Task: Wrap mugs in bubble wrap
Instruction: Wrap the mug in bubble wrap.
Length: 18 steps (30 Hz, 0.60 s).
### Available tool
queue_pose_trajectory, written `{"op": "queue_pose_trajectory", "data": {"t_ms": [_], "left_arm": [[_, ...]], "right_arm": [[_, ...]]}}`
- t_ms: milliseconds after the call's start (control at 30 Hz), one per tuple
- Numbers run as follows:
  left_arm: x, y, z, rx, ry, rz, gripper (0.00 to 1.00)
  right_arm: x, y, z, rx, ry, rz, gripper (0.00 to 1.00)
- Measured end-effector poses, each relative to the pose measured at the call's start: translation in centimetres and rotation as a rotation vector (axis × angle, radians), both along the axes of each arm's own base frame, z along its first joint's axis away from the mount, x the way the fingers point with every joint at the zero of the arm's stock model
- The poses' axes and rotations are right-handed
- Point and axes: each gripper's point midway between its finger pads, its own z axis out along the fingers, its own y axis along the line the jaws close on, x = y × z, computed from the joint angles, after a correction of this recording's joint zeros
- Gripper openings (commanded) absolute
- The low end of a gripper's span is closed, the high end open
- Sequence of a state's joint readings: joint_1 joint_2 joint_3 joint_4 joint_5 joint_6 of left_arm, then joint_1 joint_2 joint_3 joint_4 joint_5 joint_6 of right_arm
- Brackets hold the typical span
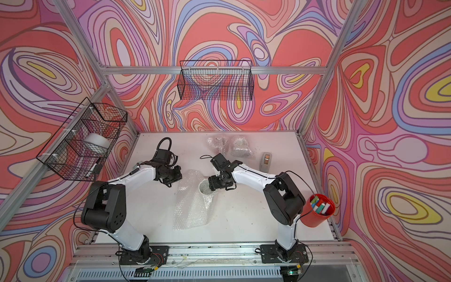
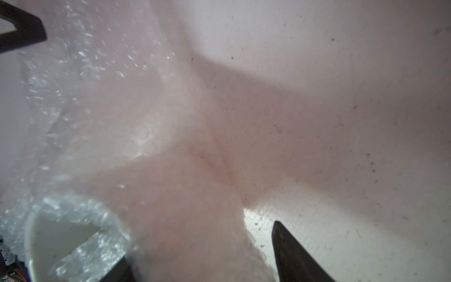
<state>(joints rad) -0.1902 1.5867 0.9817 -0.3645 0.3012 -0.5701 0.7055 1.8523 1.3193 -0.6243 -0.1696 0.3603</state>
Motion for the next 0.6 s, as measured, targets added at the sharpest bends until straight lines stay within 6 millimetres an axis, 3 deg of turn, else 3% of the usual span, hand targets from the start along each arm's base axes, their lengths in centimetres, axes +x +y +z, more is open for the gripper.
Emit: {"op": "queue_pose_trajectory", "data": {"t_ms": [167, 267, 467, 600], "left_arm": [[-1.1, -3.1, 5.0, -0.177, -0.155, -0.055, 0.0], [-2.2, -5.7, 6.7, -0.259, -0.198, -0.124, 0.0], [-5.2, -10.6, 6.9, -0.361, -0.179, -0.257, 0.0], [-6.9, -12.7, 6.8, -0.378, -0.157, -0.318, 0.0]], "right_arm": [[-0.1, 0.2, -0.2, 0.0, 0.006, 0.002, 0.72], [-0.1, 0.2, -0.2, 0.001, 0.01, -0.002, 0.71], [-0.1, 0.3, -0.3, 0.007, 0.019, -0.013, 0.72], [-0.2, 0.4, -0.2, 0.019, 0.03, -0.028, 0.71]]}}
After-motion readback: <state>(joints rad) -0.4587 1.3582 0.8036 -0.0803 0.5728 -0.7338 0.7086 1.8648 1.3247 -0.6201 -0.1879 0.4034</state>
